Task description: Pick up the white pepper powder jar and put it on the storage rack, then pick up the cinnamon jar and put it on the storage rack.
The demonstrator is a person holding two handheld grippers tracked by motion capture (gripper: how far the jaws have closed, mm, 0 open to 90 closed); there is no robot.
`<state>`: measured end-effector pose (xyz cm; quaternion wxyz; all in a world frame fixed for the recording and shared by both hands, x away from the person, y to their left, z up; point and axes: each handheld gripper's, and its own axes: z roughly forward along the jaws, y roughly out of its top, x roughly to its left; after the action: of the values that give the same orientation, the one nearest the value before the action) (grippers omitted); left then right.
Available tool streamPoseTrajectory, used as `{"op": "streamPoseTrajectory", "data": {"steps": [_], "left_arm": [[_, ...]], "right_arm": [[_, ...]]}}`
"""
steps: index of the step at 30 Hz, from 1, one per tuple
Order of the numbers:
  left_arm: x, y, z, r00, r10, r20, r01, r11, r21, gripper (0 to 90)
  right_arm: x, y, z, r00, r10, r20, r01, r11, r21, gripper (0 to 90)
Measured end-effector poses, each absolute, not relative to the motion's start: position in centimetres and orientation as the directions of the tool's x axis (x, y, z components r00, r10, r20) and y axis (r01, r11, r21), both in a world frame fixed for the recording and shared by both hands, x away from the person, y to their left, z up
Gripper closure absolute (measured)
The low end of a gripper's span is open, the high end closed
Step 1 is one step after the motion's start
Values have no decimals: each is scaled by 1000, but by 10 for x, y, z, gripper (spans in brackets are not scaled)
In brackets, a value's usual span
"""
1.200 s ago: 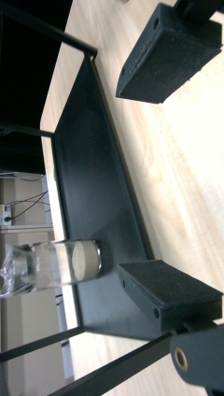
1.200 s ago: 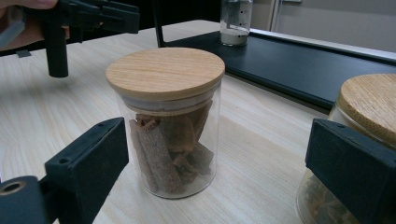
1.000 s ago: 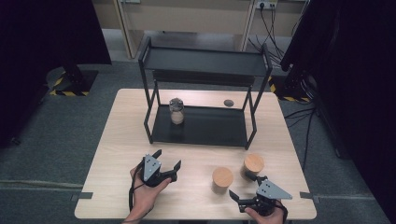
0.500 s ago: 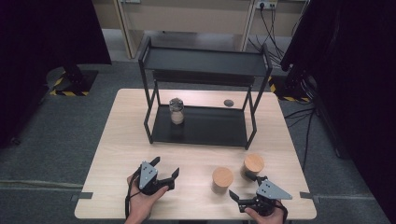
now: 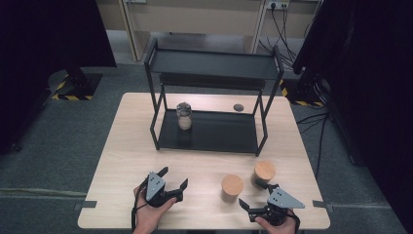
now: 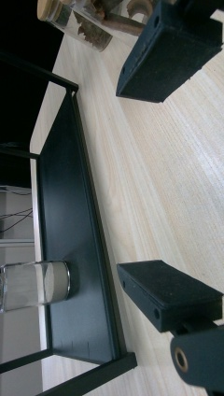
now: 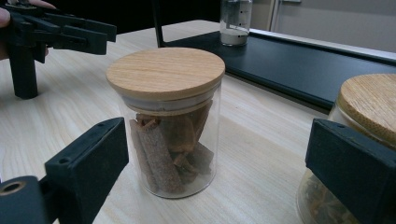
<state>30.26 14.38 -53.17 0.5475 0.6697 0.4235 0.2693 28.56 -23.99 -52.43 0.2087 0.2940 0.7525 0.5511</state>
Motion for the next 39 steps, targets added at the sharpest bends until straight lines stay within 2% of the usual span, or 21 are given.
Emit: {"op": "streamPoseTrajectory", "data": {"steps": [18,29,39], "left_arm": [[302,143,-532,495,864,-93,270,-51,962,124],[302,142,-532,495,865,-83,264,-59,963,124],[301,141,-531,498,864,-77,260,-65,963,124]], "right_arm": [[282,-237,-523,-740,673,11,208,213,955,61],[275,-218,-514,-761,649,25,202,199,959,52],[286,-201,-515,-748,663,22,224,221,949,86]]}}
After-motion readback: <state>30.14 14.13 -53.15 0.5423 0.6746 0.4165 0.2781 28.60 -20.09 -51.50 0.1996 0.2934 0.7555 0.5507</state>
